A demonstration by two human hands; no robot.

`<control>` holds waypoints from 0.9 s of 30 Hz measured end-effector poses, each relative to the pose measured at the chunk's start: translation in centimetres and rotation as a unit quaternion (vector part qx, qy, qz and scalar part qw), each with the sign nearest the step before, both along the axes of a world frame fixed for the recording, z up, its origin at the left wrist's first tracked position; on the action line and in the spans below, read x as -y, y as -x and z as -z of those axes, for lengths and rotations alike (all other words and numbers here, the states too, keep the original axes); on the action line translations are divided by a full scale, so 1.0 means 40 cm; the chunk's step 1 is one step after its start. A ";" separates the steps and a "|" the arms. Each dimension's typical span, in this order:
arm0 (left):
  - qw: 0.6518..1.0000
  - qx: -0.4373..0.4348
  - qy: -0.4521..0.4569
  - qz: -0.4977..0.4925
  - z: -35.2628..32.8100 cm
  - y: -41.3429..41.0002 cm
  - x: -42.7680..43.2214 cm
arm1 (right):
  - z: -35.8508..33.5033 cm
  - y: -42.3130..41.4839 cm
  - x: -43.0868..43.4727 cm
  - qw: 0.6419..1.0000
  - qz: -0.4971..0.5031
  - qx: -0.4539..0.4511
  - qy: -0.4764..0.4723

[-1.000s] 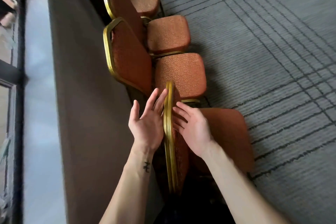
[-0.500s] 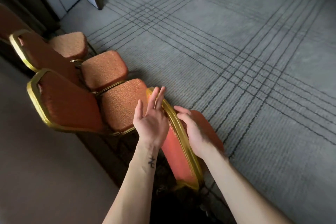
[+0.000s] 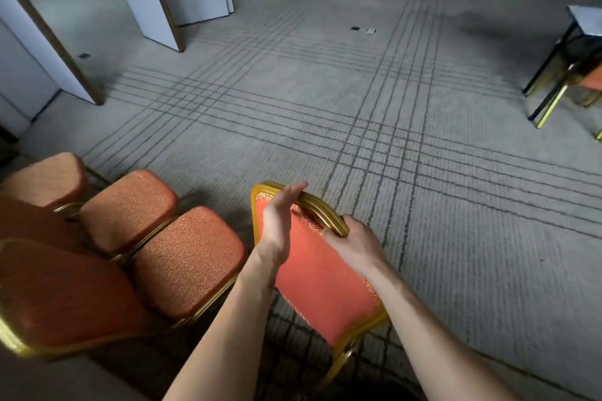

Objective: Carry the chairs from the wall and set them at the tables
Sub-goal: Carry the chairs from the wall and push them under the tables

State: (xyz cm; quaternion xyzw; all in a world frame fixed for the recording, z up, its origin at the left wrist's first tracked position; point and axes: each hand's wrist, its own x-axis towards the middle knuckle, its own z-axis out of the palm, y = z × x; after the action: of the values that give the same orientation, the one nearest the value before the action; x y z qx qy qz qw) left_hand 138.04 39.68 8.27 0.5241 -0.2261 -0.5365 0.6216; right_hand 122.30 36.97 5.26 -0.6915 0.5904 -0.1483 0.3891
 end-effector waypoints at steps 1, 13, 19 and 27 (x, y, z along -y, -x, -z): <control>1.000 0.021 -0.015 0.008 0.001 0.005 0.012 | 0.002 0.007 0.008 1.000 0.004 -0.009 0.002; 0.832 0.534 -0.068 0.137 0.048 0.039 0.181 | 0.012 0.046 0.175 0.995 0.038 -0.076 0.045; 0.761 0.634 -0.038 0.133 0.084 0.050 0.276 | 0.029 0.064 0.215 0.989 0.064 -0.092 0.094; 0.717 0.673 0.006 0.181 0.101 0.006 0.422 | 0.035 0.049 0.259 0.949 0.146 -0.224 0.164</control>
State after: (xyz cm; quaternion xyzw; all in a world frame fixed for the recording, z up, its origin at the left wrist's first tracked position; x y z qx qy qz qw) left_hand 137.80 22.81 4.21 0.6922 -0.6788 -0.1428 0.1993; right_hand 120.34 26.61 3.84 -0.6676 0.7242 -0.1392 0.1018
